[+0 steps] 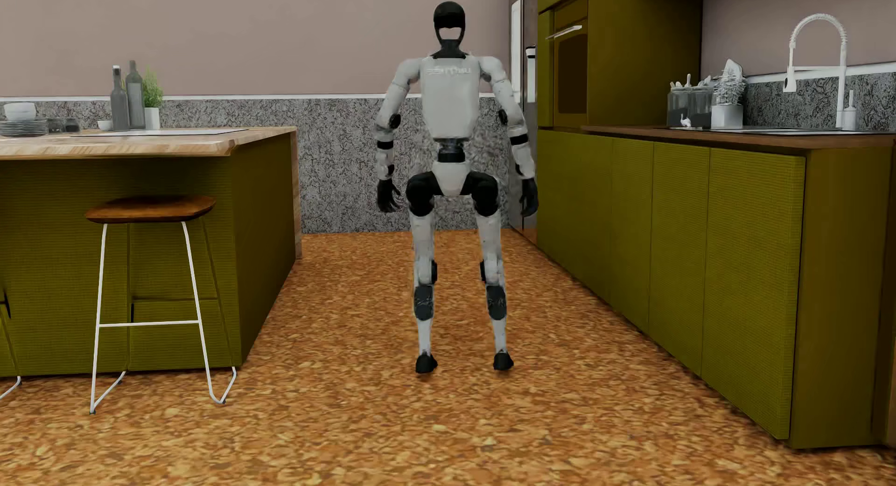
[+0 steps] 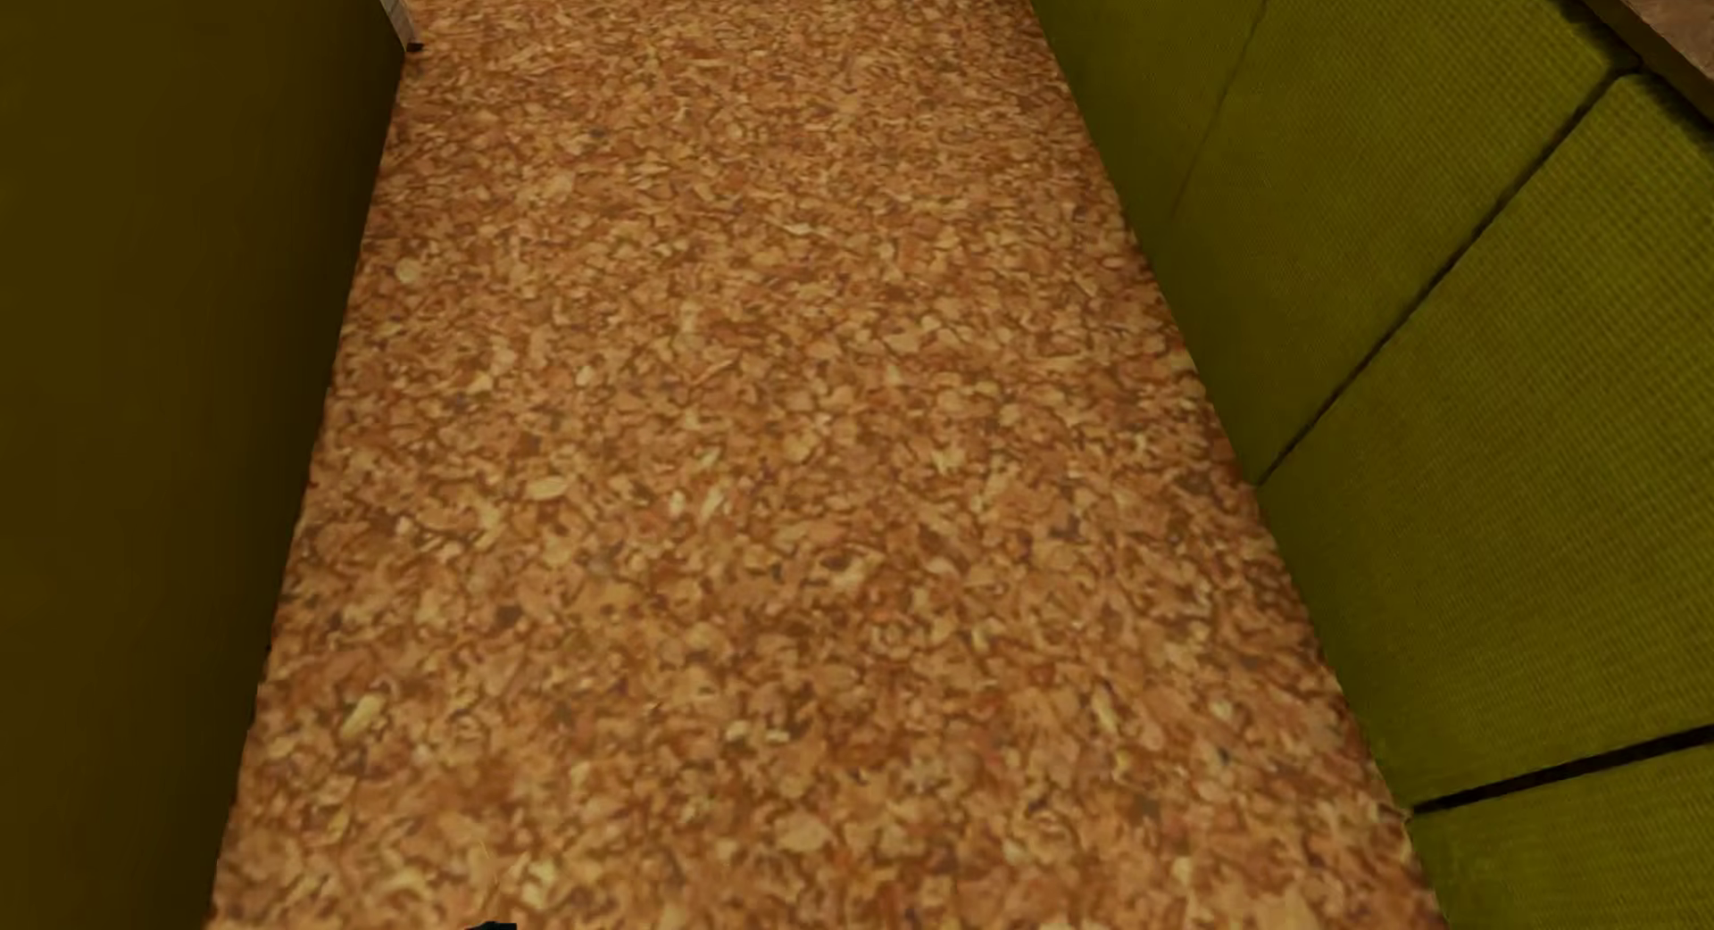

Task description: Bend down

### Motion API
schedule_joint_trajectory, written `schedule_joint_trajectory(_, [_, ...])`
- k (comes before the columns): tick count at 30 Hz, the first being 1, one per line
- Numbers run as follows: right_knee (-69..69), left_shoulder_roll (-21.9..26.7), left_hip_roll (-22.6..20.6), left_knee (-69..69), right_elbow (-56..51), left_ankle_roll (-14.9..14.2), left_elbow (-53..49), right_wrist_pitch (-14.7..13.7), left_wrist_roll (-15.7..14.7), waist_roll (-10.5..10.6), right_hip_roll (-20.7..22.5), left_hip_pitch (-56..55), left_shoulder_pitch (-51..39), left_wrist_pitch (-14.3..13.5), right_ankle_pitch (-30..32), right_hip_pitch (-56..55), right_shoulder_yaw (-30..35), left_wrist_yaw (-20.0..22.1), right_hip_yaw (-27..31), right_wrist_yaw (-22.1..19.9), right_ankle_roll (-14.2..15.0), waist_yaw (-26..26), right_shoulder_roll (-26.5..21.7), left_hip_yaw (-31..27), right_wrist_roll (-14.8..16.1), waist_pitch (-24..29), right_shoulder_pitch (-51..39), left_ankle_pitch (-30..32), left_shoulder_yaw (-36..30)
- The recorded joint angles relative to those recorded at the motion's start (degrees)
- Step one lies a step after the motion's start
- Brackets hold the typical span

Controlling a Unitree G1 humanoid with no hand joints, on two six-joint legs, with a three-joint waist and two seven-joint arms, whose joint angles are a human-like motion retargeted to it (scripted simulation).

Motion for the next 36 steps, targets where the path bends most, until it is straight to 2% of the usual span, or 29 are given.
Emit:
schedule_joint_trajectory(3, [6.71, 1.18, -0.17, 2.54, -6.45, 0.0, -3.94, 0.0, 0.0, -0.22, 0.17, -6.25, 1.64, 0.0, 8.17, -11.83, -4.44, 0.0, 0.0, 0.0, 0.0, 1.4, -0.49, 0.0, 0.0, 4.57, 0.45, 0.1, 2.33])
schedule_joint_trajectory(5, [9.59, 1.43, 0.58, 2.29, -7.95, 0.0, -3.0, 0.0, 0.0, -0.05, 1.69, -8.83, 1.49, 0.0, 11.43, -17.69, -4.13, 0.0, 0.0, 0.0, 0.0, 2.24, -0.71, 0.0, 0.0, 7.07, -0.5, 1.08, 2.54])
schedule_joint_trajectory(7, [9.84, 1.67, 1.55, 1.46, -8.25, 0.0, -0.9, 0.0, 0.0, -0.01, 3.22, -10.15, 1.03, 0.0, 6.17, -20.39, -3.28, 0.0, 0.0, 0.0, 0.0, 2.38, -0.54, 0.0, 0.0, 9.0, -1.59, 2.86, 1.68])
schedule_joint_trajectory(12, [7.24, 2.1, 2.34, 1.69, -11.09, 0.0, -0.59, 0.0, 0.0, -0.93, 6.37, -13.58, 0.22, 0.0, -2.18, -22.45, -2.89, 0.0, 0.0, 0.0, 0.0, 2.76, -0.18, 0.0, 0.0, 10.89, -1.92, 4.84, 2.03])
schedule_joint_trajectory(16, [4.23, 1.53, 1.03, 2.49, -11.59, 0.0, -2.99, 0.0, 0.0, -1.34, 6.43, -14.91, -1.91, 0.0, 3.13, -21.11, -3.01, 0.0, 0.0, 0.0, 0.0, 1.87, -0.97, 0.0, 0.0, 11.24, -3.16, 5.78, 2.11])
schedule_joint_trajectory(20, [2.48, 0.57, -0.34, 1.41, -11.11, 0.0, -2.61, 0.0, 0.0, 0.39, 6.2, -15.19, -6.64, 0.0, 0.57, -18.42, -0.58, 0.0, 0.0, 0.0, 0.0, -0.04, -3.36, 0.0, 0.0, 11.87, -7.83, 7.66, -1.71])
schedule_joint_trajectory(21, [1.84, 0.83, -1.53, 0.13, -10.83, 0.0, -1.89, 0.0, 0.0, 1.02, 6.08, -16.0, -10.56, 0.0, 1.42, -18.54, 3.5, 0.0, 0.0, 0.0, 0.0, -0.68, -5.11, 0.0, 0.0, 13.41, -11.26, 8.87, -6.72])
schedule_joint_trajectory(23, [1.76, 1.0, -0.33, 1.62, -10.25, 0.0, -1.86, 0.0, 0.0, 1.58, 6.81, -19.18, -16.81, 0.0, 1.51, -20.4, 8.39, 0.0, 0.0, 0.0, 0.0, -1.19, -6.59, 0.0, 0.0, 15.72, -19.44, 10.45, -10.2])
schedule_joint_trajectory(25, [2.65, 0.14, 1.01, 4.76, -8.02, 0.0, 1.97, 0.0, 0.0, 2.07, 7.3, -23.74, -27.17, 0.0, 1.6, -23.83, 14.38, 0.0, 0.0, 0.0, 0.0, -1.09, -7.66, 0.0, 0.0, 15.8, -30.49, 10.49, -16.1])
schedule_joint_trajectory(28, [6.27, -0.93, 3.3, 10.29, -3.85, 0.0, 8.92, 0.0, 0.0, 2.37, 8.38, -29.44, -46.96, 0.0, 3.22, -30.29, 20.16, 0.0, 0.0, 0.0, 0.0, 0.98, -8.57, 0.0, 0.0, 15.8, -50.98, 7.55, -24.46])
schedule_joint_trajectory(30, [9.79, -1.73, 5.09, 15.5, 0.7, 0.0, 14.77, 0.0, 0.0, 2.48, 8.39, -36.73, -62.56, 0.0, 3.7, -37.59, 24.32, 0.0, 0.0, 0.0, 0.0, 2.23, -9.67, 0.0, 0.0, 15.8, -66.29, 7.9, -29.77])
schedule_joint_trajectory(33, [14.77, -3.02, 8.63, 24.4, 7.82, 0.0, 21.71, 0.0, 0.0, 2.36, 7.91, -52.78, -83.21, 0.0, 3.73, -52.98, 31.07, 0.0, 0.0, 0.0, 0.0, 4.56, -11.93, 0.0, 0.0, 15.8, -87.01, 7.63, -31.93])
schedule_joint_trajectory(36, [19.86, -3.29, 11.87, 30.77, 10.2, 0.0, 22.95, 0.0, 0.0, 2.11, 7.05, -63.49, -98.14, 0.0, 0.2, -63.92, 28.98, 0.0, 0.0, 0.0, 0.0, 5.03, -13.03, 0.0, 0.0, 15.8, -100.0, 5.86, -30.58])
